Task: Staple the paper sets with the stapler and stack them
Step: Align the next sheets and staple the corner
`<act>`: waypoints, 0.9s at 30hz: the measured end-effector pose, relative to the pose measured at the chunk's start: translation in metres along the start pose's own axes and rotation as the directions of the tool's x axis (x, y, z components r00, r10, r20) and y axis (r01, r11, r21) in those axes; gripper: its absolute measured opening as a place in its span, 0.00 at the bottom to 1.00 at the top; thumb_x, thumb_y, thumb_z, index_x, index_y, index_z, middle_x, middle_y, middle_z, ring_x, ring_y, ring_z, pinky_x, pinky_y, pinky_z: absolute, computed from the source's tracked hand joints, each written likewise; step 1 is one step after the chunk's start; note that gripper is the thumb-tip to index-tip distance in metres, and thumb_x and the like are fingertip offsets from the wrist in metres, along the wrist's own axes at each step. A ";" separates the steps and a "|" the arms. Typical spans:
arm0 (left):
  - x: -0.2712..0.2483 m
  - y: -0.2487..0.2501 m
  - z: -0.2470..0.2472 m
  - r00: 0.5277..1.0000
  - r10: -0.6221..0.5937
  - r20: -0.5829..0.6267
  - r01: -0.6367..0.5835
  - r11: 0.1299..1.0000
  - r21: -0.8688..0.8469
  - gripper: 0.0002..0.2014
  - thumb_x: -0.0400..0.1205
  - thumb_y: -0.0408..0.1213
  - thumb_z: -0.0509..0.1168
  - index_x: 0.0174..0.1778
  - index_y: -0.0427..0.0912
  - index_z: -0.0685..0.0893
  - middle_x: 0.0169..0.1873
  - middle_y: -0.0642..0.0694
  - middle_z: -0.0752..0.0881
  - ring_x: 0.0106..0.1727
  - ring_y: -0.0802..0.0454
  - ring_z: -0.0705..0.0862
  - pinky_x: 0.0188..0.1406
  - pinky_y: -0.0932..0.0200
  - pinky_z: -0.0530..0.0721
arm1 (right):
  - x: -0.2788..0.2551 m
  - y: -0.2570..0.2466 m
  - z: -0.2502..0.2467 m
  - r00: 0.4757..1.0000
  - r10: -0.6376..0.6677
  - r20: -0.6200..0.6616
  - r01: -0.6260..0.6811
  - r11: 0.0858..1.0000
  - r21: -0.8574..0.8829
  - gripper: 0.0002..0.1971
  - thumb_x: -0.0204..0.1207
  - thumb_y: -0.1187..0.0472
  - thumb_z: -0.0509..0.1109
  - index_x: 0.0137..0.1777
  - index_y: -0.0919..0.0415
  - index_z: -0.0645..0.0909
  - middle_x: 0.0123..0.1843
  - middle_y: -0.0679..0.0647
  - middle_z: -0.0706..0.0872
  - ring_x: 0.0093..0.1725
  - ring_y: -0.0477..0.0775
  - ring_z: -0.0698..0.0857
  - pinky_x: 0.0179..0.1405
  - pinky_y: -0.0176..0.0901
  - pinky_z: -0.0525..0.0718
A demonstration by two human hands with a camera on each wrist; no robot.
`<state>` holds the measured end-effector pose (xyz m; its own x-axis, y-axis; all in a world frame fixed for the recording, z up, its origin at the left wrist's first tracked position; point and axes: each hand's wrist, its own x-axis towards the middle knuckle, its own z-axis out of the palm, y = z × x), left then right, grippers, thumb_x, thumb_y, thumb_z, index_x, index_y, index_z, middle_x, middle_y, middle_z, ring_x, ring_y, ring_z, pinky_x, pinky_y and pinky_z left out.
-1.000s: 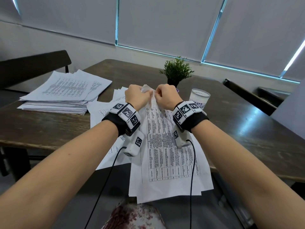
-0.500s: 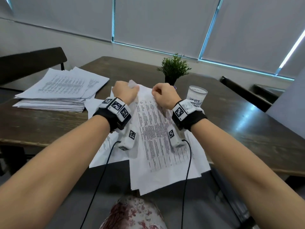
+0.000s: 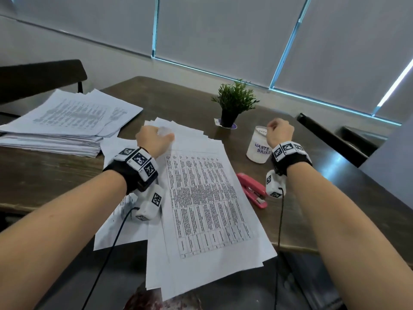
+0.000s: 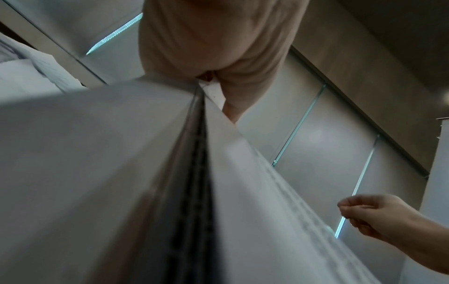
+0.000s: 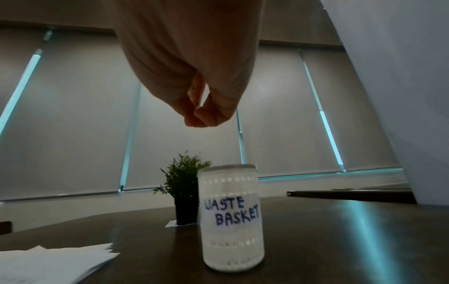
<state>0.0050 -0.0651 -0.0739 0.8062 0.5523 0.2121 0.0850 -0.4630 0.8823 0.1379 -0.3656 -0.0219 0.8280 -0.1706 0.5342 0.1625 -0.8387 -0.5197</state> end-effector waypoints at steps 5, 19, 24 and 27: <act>0.014 -0.013 -0.001 1.000 -0.026 0.017 0.026 0.999 0.029 0.12 0.76 0.39 0.70 0.32 0.36 0.79 0.31 0.43 0.78 0.38 0.46 0.76 0.33 0.58 0.72 | 0.021 0.017 0.010 0.997 0.041 -0.072 -0.036 0.997 0.063 0.10 0.78 0.70 0.66 0.50 0.65 0.90 0.52 0.60 0.91 0.56 0.58 0.87 0.56 0.32 0.76; 0.026 -0.016 -0.016 0.998 -0.058 0.014 0.057 0.998 0.034 0.12 0.78 0.42 0.73 0.49 0.36 0.86 0.43 0.41 0.84 0.45 0.46 0.81 0.43 0.56 0.76 | 0.037 0.024 0.016 0.982 0.134 0.130 -0.128 0.990 -0.058 0.16 0.86 0.61 0.59 0.65 0.66 0.84 0.64 0.67 0.85 0.66 0.67 0.81 0.64 0.47 0.78; 0.025 -0.005 -0.039 0.996 -0.084 -0.013 0.082 0.990 -0.114 0.18 0.78 0.43 0.73 0.58 0.35 0.85 0.48 0.42 0.85 0.48 0.47 0.82 0.48 0.55 0.80 | 0.008 -0.011 -0.011 0.931 0.030 0.364 0.025 0.989 -0.146 0.19 0.82 0.50 0.66 0.63 0.64 0.85 0.59 0.61 0.88 0.60 0.61 0.85 0.55 0.47 0.83; 0.014 0.010 -0.049 0.999 -0.031 -0.028 0.024 0.977 -0.211 0.16 0.78 0.45 0.73 0.56 0.40 0.85 0.49 0.44 0.86 0.49 0.49 0.84 0.49 0.57 0.81 | -0.031 -0.039 -0.019 0.747 -0.002 0.665 0.008 1.000 -0.006 0.29 0.78 0.35 0.64 0.64 0.60 0.83 0.58 0.53 0.89 0.54 0.53 0.85 0.50 0.46 0.84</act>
<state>-0.0116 -0.0278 -0.0410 0.7865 0.5855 0.1966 -0.0210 -0.2928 0.9559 0.0956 -0.3375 -0.0062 0.9751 0.2177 -0.0430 0.1657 -0.8431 -0.5116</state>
